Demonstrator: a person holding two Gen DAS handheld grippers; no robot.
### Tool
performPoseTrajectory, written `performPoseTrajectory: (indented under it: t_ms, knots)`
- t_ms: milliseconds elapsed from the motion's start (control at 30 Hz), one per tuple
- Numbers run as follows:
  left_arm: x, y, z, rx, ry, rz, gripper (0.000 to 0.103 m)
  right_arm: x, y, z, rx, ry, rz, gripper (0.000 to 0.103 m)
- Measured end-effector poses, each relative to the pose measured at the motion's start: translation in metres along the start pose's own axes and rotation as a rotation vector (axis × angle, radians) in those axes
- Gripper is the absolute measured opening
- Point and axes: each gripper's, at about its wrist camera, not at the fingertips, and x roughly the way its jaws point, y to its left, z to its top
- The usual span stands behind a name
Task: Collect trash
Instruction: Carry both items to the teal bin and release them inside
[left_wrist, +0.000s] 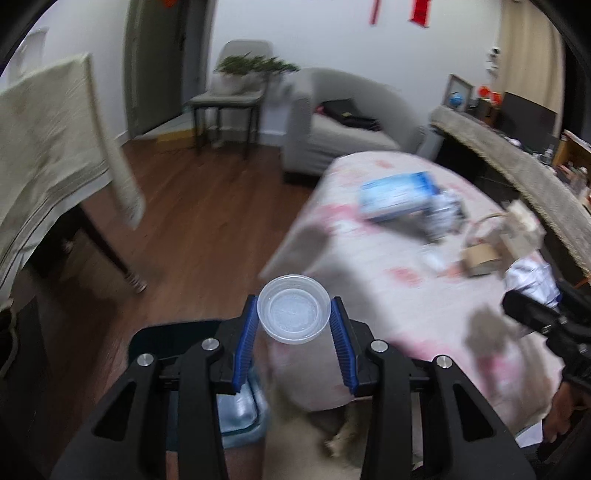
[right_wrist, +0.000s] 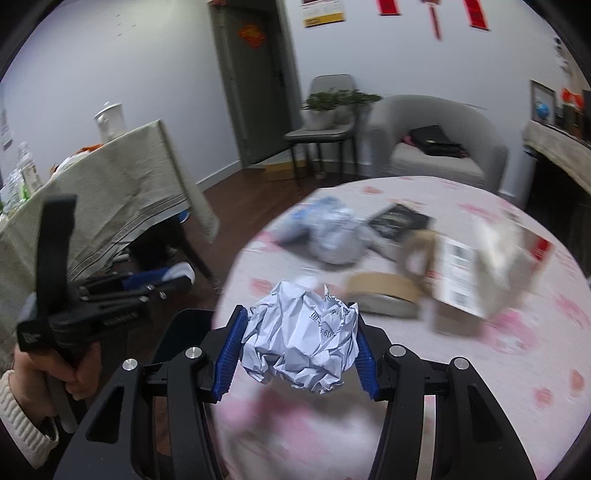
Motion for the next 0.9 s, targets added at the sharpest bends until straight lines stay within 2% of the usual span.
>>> performPoseTrajectory:
  t_ms: [333, 567, 767, 833, 900]
  knots:
    - [0.021, 0.084, -0.034, -0.1, 0.135, 0.092, 0.042, 0.048, 0.073, 0.022, -0.073, 0.031, 0.118, 0.055]
    - [0.036, 0.119, -0.057, -0.136, 0.233, 0.13, 0.042, 0.081, 0.118, 0.025, -0.122, 0.078, 0.171, 0.055]
    - [0.054, 0.139, -0.076, -0.158, 0.309, 0.139, 0.042, 0.108, 0.139, 0.018, -0.133, 0.148, 0.196, 0.055]
    - [0.057, 0.145, -0.081, -0.167, 0.326, 0.144, 0.05, 0.114, 0.144, 0.015, -0.136, 0.168, 0.202, 0.055]
    - [0.058, 0.151, -0.084, -0.176, 0.337, 0.143, 0.05, 0.12, 0.147, 0.013, -0.136, 0.183, 0.208, 0.055]
